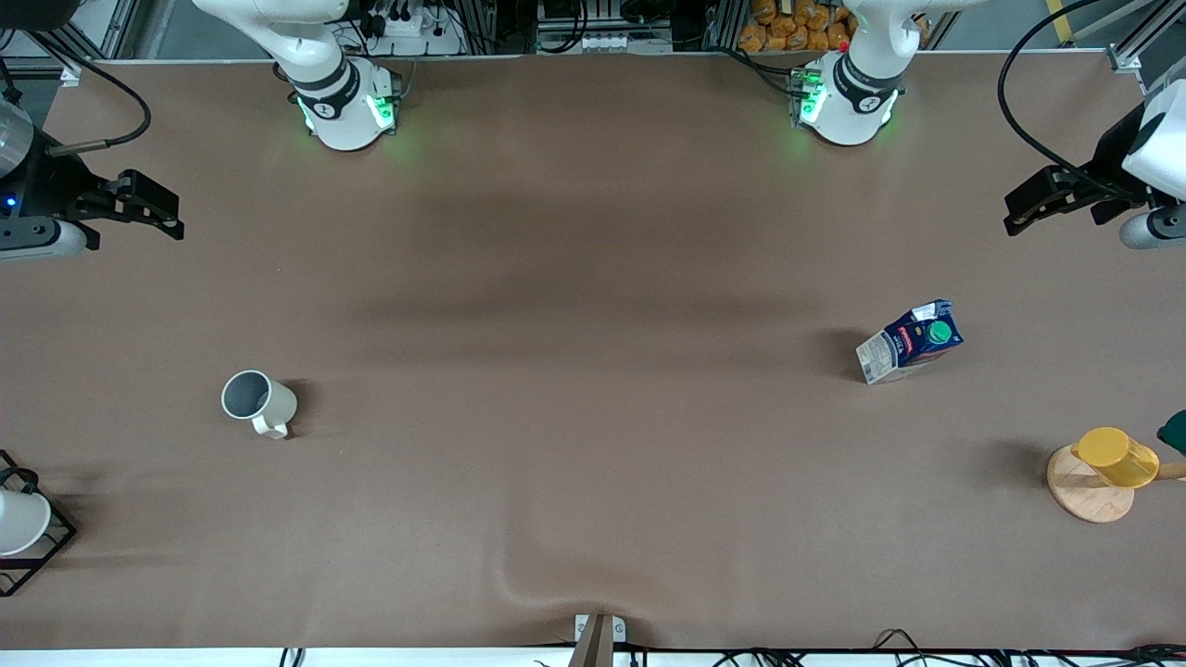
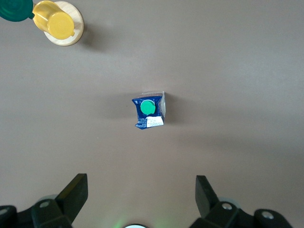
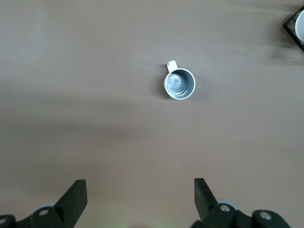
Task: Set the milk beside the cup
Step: 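Reach the left gripper to the milk carton while the right gripper reaches the mug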
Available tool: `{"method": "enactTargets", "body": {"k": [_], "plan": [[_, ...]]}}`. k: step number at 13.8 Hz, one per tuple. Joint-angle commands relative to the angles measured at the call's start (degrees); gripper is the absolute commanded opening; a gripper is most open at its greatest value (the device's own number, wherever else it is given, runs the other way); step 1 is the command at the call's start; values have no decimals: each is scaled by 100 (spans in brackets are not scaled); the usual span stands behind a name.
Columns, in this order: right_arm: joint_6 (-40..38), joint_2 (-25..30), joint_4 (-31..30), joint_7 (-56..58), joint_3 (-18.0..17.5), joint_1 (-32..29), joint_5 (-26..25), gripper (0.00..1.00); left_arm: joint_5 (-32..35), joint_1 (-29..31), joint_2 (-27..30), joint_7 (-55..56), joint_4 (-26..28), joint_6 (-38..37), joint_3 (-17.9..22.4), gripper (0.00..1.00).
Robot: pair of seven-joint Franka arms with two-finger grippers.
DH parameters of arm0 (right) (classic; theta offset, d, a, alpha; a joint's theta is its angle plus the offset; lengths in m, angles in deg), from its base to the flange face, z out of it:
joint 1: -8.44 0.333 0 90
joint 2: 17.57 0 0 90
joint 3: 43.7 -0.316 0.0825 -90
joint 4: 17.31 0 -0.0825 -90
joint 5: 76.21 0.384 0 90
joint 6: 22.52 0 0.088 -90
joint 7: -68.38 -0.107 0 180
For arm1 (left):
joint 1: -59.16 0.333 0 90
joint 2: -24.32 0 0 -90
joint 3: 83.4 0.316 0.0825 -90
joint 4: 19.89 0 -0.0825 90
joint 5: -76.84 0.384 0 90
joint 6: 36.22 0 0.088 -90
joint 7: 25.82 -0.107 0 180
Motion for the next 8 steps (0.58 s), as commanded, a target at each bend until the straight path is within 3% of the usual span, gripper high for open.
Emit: {"method": "enactTargets", "body": {"k": [1,6,8], "plan": [[-34,-67,138,-60,-31,-76,115,100,-59,53,98,-153,67,63,2,100],[-34,-76,138,-60,-31,-94,115,100,-41,44,-209,-92,67,107,-7,100],[-34,-173,164,27,-31,-216,124,100,-41,44,-323,-39,346,386,2,100]]}}
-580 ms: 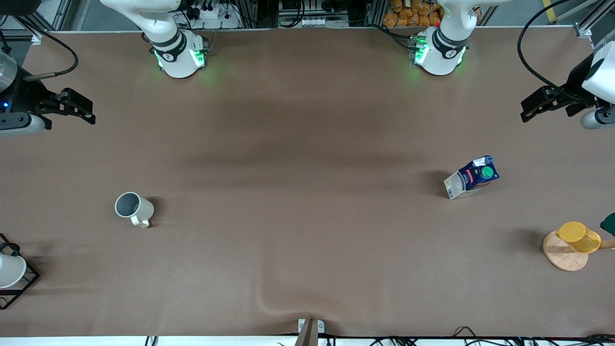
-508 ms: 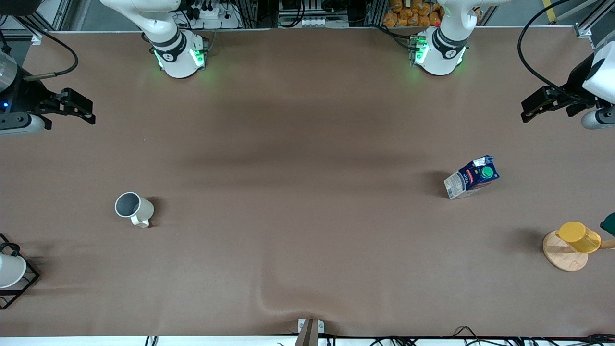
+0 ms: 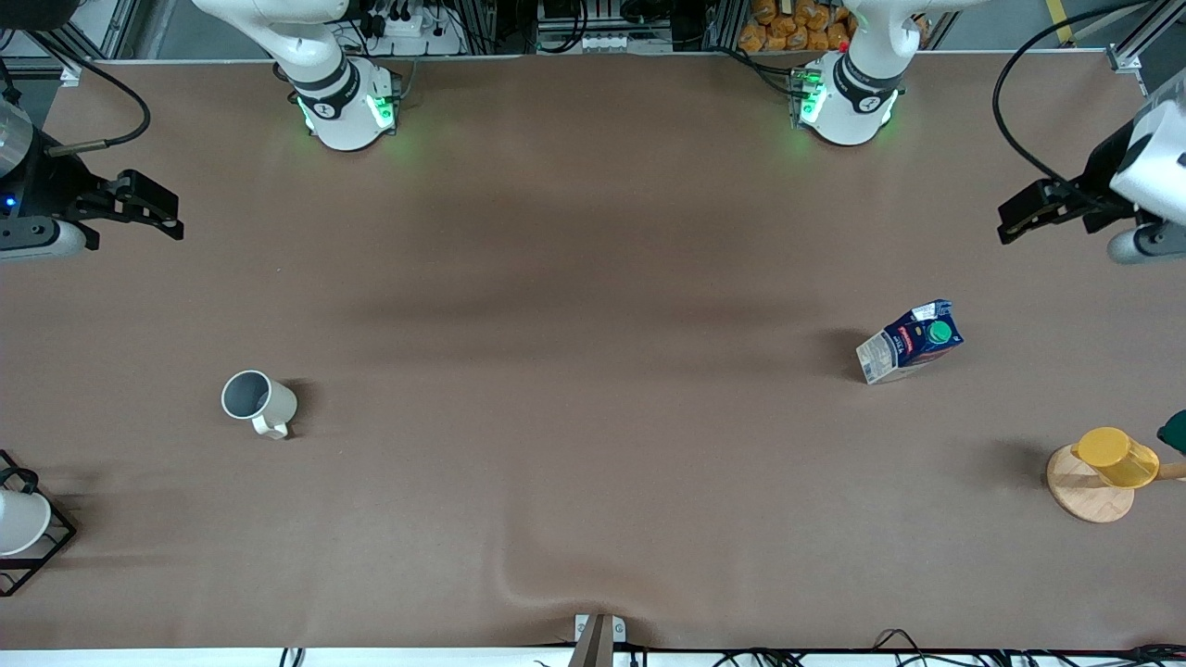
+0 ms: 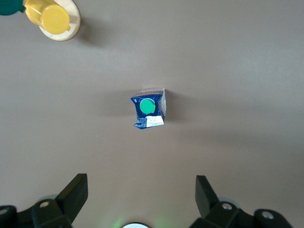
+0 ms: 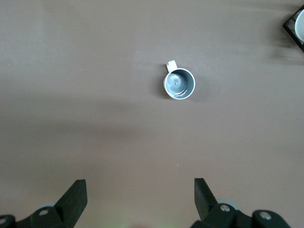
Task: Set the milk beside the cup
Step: 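Reach the left gripper to the milk carton while the right gripper reaches the mug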
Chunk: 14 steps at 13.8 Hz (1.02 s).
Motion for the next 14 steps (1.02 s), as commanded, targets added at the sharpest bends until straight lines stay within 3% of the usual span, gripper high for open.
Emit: {"method": "enactTargets", "body": {"k": [1,3,5,10,14], "plan": [[-35,-148,171,45,-35,-215,114,100,-33,32,-104,-21,545,698,8,100],[-35,-227,240,115,-35,-215,88,100,-24,224,-427,-30,968,1437,-9,100],[-26,-516,407,203,-35,-215,96,100,-15,287,-762,-109,1031,1659,-9,100],[957,-1201,303,404,-26,-478,114,100,-24,295,-790,-39,1838,2598,-9,100],[1975,-1571,-398,511,-17,-636,114,100,-24,295,-912,-39,2103,2899,-9,100]]}}
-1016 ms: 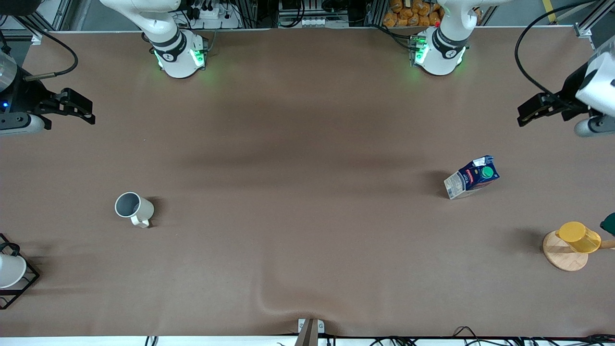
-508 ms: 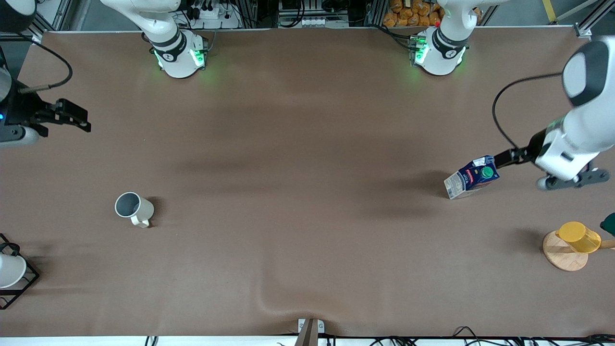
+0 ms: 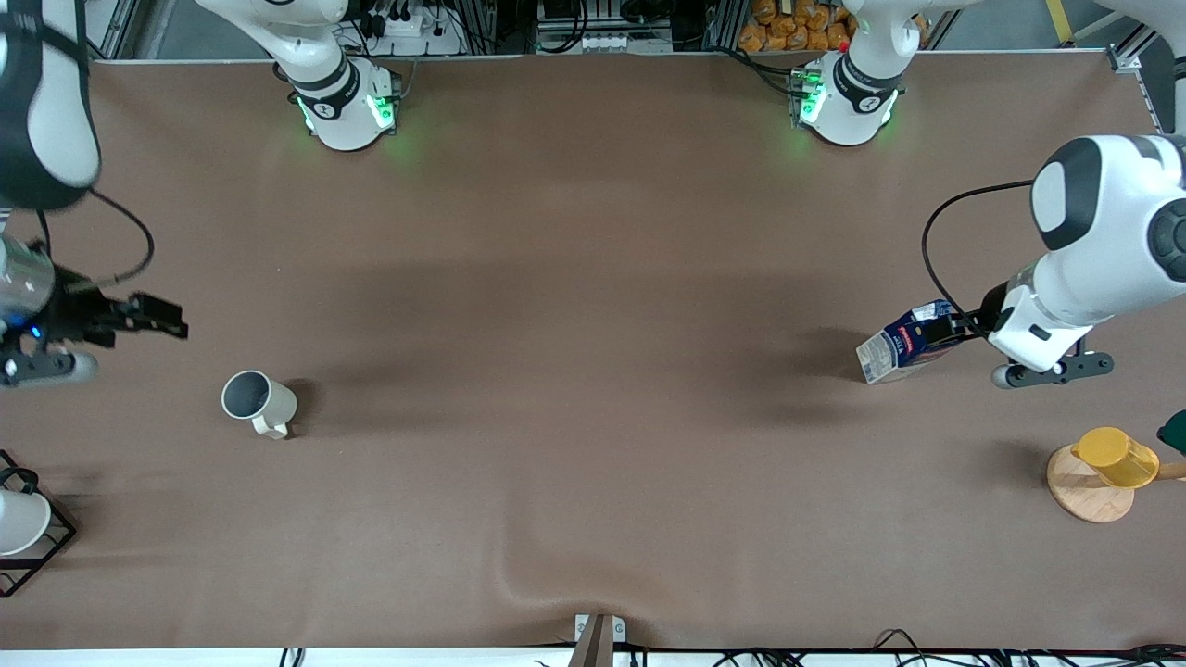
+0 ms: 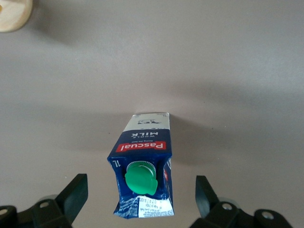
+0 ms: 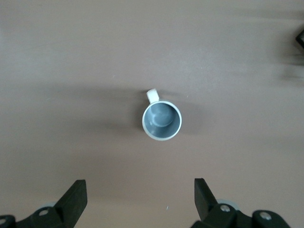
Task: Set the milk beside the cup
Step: 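Grasp the milk carton with the left gripper while the right gripper grasps the mug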
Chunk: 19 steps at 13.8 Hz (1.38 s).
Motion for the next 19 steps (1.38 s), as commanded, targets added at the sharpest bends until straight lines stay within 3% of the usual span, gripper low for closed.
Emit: {"method": "enactTargets", "body": {"k": [1,8,14,16,17,18,19], "plan": [[735,-157,-576,102,-69,-166,102,100,-24,31,-6,-38,173,168,-4,100],[1326,-869,-666,753,-69,-561,67,96,-33,145,-305,-11,269,274,-4,100],[2056,-1370,-630,761,-69,-720,32,86,-33,119,-323,-3,366,248,-22,100],[2188,-1528,-639,761,-69,-755,32,67,-33,110,-332,-3,375,247,-22,100],[2284,-1616,-657,761,-69,-816,49,67,-33,118,-367,32,375,239,-22,99],[2337,-1643,-674,770,-69,-825,50,66,-33,136,-367,33,384,213,-22,93],[2364,-1695,-683,788,-78,-825,58,59,-33,136,-367,33,384,186,-22,86]]}}
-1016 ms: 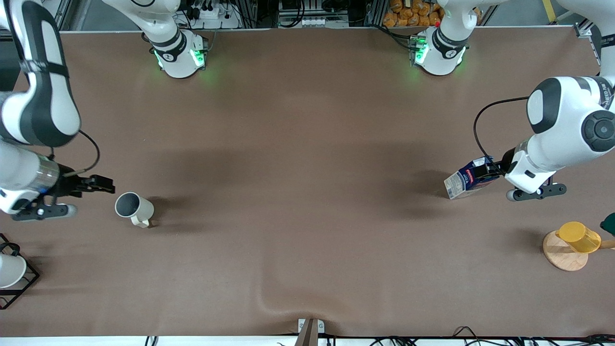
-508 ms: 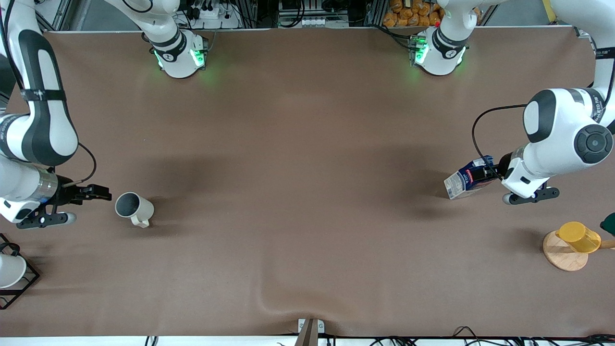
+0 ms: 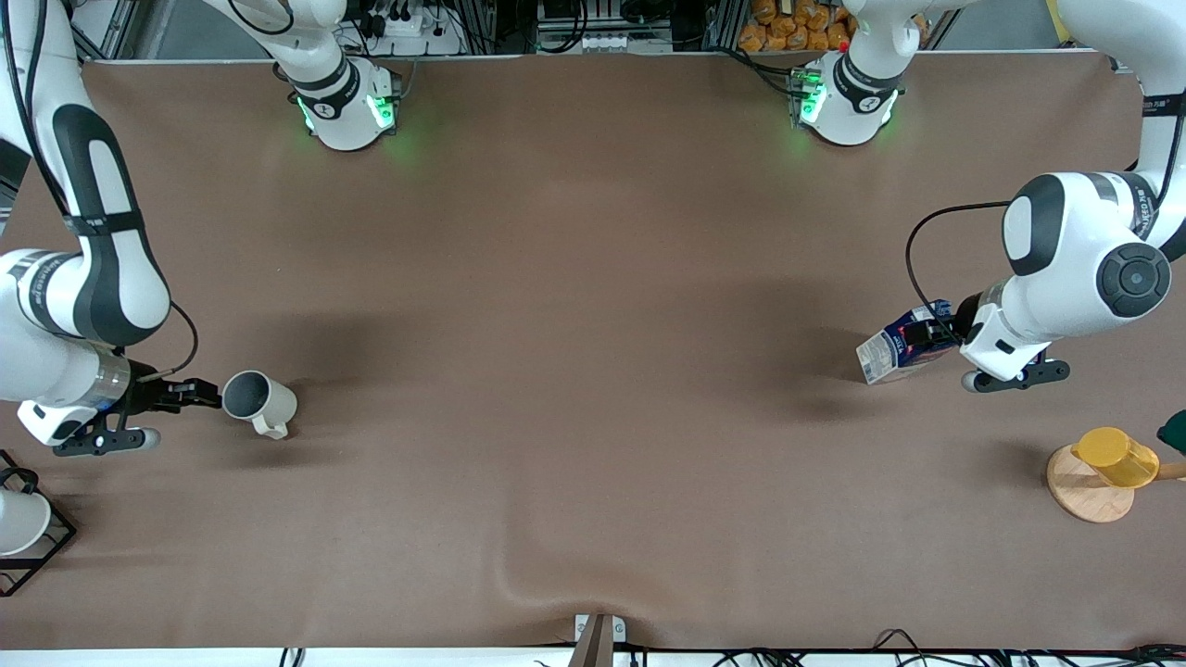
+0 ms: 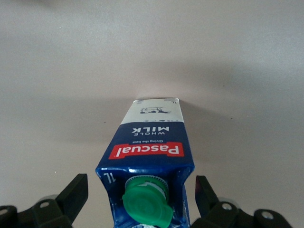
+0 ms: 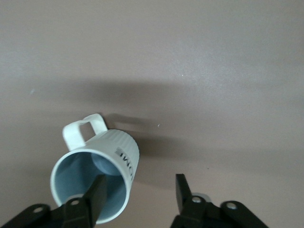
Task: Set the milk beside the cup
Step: 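Grasp the milk carton with the left gripper while the right gripper grasps the mug, then lift the milk carton with the left gripper while the right gripper lifts the mug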
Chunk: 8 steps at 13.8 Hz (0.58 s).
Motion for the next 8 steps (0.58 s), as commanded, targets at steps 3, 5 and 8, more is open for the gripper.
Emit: {"method": "enactTargets", "body": {"k": [3,5,8], "plan": [[97,-87,-230,81,-129,-65,111,64,-33,6,5,39,21,-94,-14,60],[149,-95,-258,99,-138,-64,111,61,-33,-12,5,39,-23,-102,-23,40],[159,-87,-275,108,-138,-30,111,51,-33,-29,40,21,-119,-173,-49,39]]}}
